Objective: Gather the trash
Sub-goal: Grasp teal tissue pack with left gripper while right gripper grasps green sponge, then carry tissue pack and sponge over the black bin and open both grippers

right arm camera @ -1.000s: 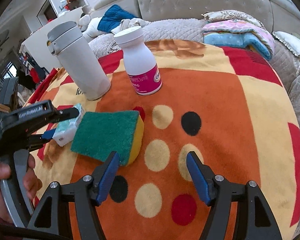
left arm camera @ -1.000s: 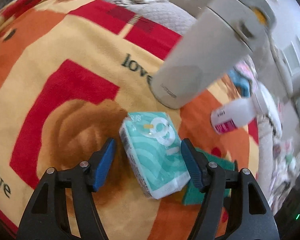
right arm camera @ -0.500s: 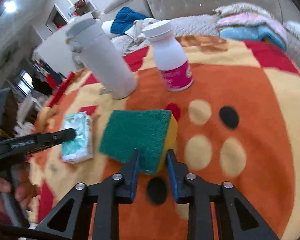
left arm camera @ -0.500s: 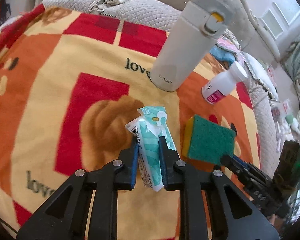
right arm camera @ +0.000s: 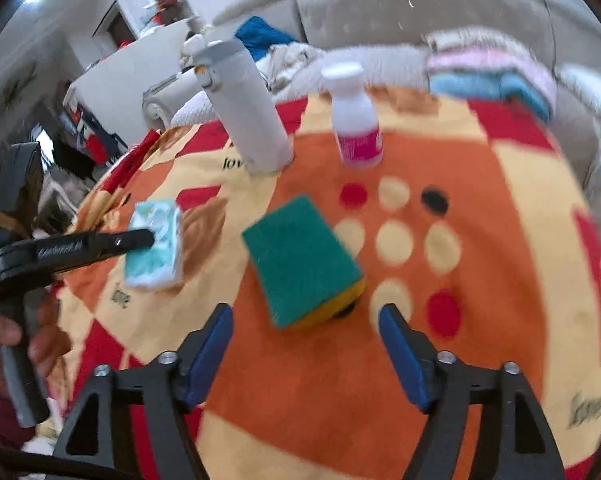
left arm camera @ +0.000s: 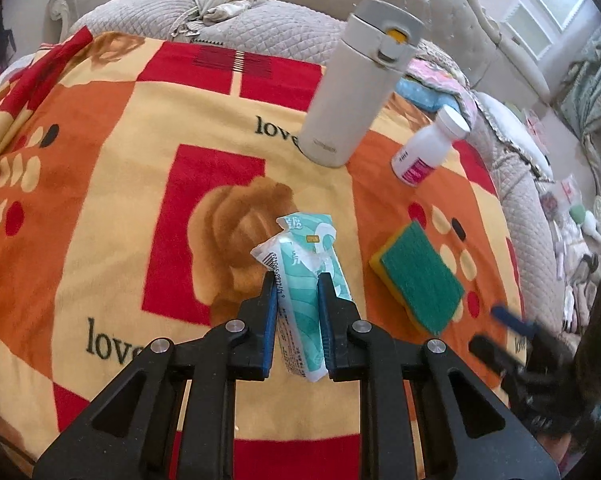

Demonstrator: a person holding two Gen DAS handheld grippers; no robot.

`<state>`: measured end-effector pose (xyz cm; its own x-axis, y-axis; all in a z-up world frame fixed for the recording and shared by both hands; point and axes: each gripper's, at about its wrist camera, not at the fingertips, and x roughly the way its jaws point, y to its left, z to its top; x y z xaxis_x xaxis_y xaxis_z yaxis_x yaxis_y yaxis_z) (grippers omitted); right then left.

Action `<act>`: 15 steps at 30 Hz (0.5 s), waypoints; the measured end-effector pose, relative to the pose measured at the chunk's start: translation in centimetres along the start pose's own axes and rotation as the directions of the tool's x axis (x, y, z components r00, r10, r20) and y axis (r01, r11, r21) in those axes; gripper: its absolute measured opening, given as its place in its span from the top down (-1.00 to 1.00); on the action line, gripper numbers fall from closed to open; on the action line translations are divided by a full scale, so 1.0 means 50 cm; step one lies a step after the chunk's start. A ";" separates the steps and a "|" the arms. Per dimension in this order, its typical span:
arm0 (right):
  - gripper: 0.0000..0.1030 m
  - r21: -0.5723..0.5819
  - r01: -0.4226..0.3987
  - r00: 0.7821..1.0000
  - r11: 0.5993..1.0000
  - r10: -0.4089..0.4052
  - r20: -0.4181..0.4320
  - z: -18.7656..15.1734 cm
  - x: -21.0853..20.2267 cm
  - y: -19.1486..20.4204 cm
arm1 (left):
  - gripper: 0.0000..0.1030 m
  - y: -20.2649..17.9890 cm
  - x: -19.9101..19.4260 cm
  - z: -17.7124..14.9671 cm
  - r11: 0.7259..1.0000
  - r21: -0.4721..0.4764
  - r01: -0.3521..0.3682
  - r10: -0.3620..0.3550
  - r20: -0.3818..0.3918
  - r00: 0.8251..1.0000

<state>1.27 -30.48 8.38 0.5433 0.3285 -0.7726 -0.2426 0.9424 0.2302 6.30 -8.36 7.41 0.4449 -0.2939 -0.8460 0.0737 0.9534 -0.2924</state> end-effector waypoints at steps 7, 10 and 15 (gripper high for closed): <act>-0.80 -0.238 0.034 0.987 0.971 -0.071 -0.147 0.044 0.136 0.020 | 0.68 -0.003 0.013 -0.041 1.000 0.028 0.010 -0.008 -0.058 0.998; -0.61 -0.247 0.066 0.985 0.967 -0.103 -0.138 0.029 0.171 0.016 | 0.68 0.000 0.026 -0.058 0.999 0.034 -0.001 0.003 -0.078 0.997; -0.24 -0.122 0.035 0.998 0.992 -0.042 -0.056 0.015 0.128 -0.001 | 0.67 -0.004 0.042 -0.073 0.999 0.041 -0.034 0.036 -0.072 0.997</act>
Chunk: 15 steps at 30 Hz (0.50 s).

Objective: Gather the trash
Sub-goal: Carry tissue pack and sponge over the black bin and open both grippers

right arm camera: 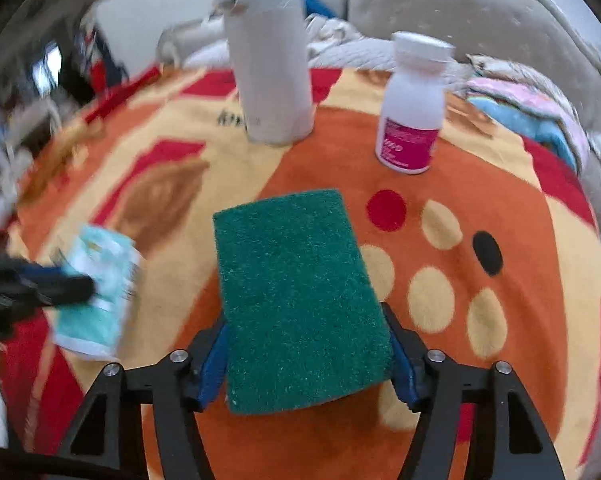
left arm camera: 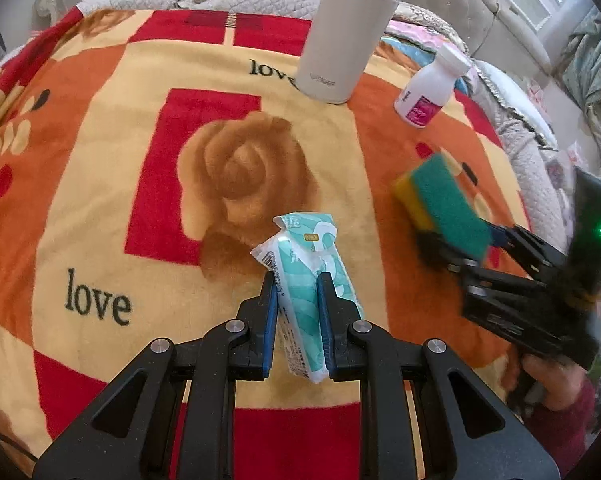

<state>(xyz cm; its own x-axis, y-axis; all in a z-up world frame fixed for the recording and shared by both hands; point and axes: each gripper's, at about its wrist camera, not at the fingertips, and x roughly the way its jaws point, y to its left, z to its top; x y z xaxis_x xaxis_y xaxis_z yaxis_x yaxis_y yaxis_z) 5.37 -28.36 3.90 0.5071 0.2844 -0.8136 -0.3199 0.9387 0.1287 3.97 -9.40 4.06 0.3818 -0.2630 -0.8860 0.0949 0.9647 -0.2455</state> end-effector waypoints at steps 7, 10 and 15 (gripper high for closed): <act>-0.24 0.029 0.020 0.998 0.999 -0.021 0.065 -0.039 -0.090 0.004 | 0.23 -0.017 0.021 -0.014 0.999 -0.001 -0.039 0.039 0.026 0.999; -0.24 0.048 0.016 0.997 0.999 -0.019 0.072 -0.064 -0.115 0.002 | 0.22 -0.023 0.030 -0.022 1.000 -0.017 -0.021 0.021 0.042 0.999; -0.24 0.049 0.024 0.996 0.999 -0.028 0.088 -0.099 -0.145 0.013 | 0.55 -0.040 0.017 -0.027 0.999 0.022 -0.031 0.030 0.069 0.997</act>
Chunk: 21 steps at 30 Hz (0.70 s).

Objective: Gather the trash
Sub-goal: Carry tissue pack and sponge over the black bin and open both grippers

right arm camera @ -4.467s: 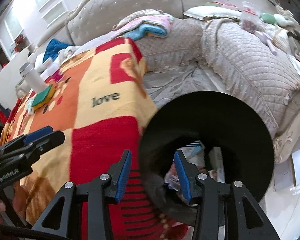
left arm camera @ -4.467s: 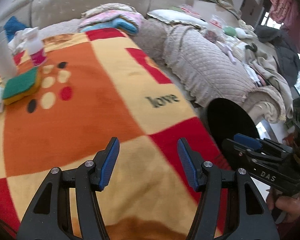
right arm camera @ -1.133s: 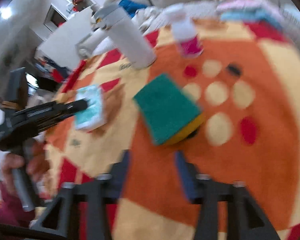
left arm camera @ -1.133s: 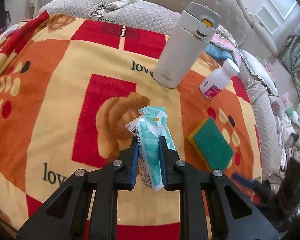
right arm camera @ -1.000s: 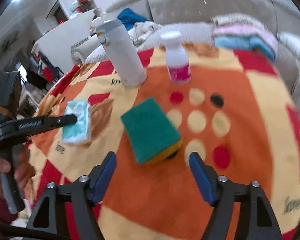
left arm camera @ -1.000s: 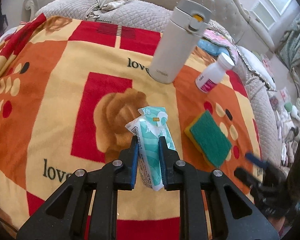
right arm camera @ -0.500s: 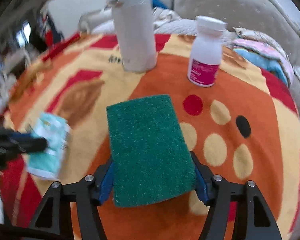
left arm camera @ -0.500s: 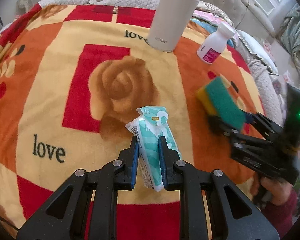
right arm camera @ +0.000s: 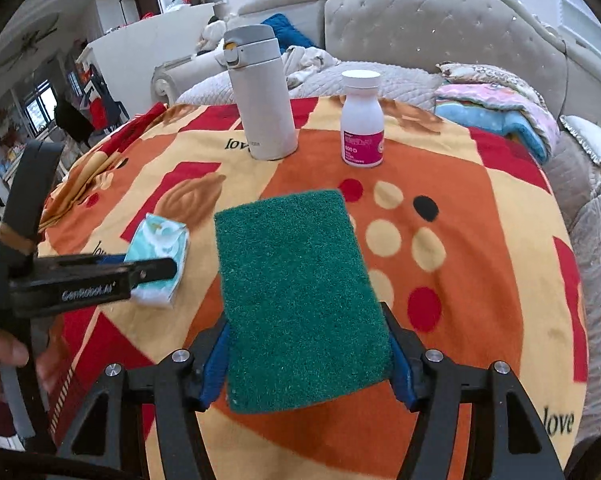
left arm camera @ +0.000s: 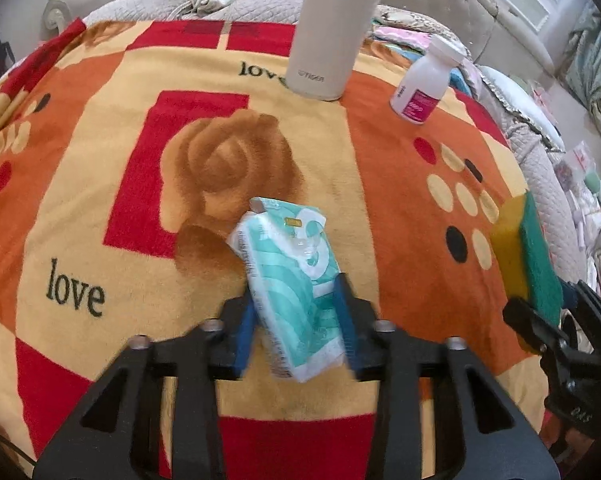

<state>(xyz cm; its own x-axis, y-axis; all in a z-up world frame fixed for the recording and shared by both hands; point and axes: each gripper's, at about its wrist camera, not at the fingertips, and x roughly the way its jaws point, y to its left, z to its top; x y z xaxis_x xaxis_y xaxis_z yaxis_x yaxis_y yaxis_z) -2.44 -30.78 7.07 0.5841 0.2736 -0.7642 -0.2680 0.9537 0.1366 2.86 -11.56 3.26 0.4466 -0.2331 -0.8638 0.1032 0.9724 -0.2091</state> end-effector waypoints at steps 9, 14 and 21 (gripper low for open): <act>-0.24 0.042 0.012 1.000 0.999 -0.014 0.028 -0.060 -0.064 -0.003 | 0.69 -0.057 -0.063 -0.039 0.997 0.070 0.045 -0.047 0.021 0.999; -0.24 0.082 0.035 0.998 0.996 -0.039 0.039 -0.095 -0.109 -0.026 | 0.69 -0.114 -0.091 -0.076 0.990 0.115 0.081 -0.084 0.027 0.996; -0.24 0.157 0.088 0.995 0.984 -0.095 0.041 -0.157 -0.181 -0.083 | 0.69 -0.224 -0.113 -0.133 0.970 0.217 0.106 -0.117 0.037 0.992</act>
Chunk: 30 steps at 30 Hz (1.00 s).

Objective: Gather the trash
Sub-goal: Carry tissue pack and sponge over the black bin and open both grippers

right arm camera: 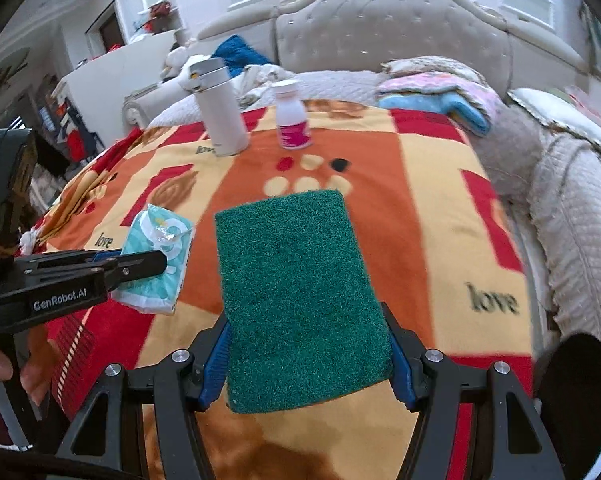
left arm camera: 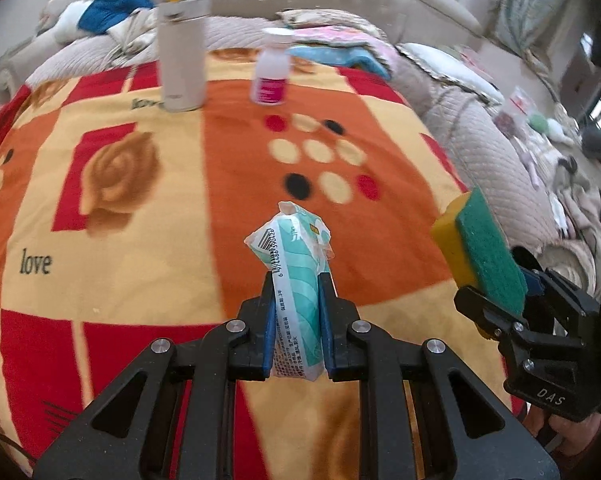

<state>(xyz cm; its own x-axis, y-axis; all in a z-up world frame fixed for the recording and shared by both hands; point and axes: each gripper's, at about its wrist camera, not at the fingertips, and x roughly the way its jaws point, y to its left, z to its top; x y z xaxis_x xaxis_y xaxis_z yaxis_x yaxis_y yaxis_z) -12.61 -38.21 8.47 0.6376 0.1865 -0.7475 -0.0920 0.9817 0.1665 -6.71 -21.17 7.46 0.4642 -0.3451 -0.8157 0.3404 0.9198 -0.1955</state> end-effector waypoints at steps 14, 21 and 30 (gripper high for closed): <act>-0.25 0.165 0.127 0.992 0.978 -0.130 0.005 -0.099 -0.116 -0.169 | 0.69 -0.237 0.023 -0.033 0.981 0.164 0.102 -0.099 -0.023 0.995; -0.25 0.250 0.172 0.984 0.953 -0.177 -0.004 -0.145 -0.153 -0.252 | 0.69 -0.335 0.048 -0.044 0.963 0.233 0.134 -0.126 -0.048 0.991; -0.25 0.348 0.217 0.975 0.912 -0.221 -0.031 -0.194 -0.175 -0.350 | 0.69 -0.440 0.089 -0.056 0.939 0.280 0.202 -0.184 -0.090 0.979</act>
<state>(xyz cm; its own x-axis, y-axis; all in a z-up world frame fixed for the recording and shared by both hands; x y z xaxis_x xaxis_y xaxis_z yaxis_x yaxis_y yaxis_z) -23.99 -56.68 5.85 0.6184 -0.0337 -0.7851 0.3213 0.9226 0.2134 -14.44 -42.44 6.60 0.3185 -0.4903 -0.8112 0.6419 0.7413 -0.1960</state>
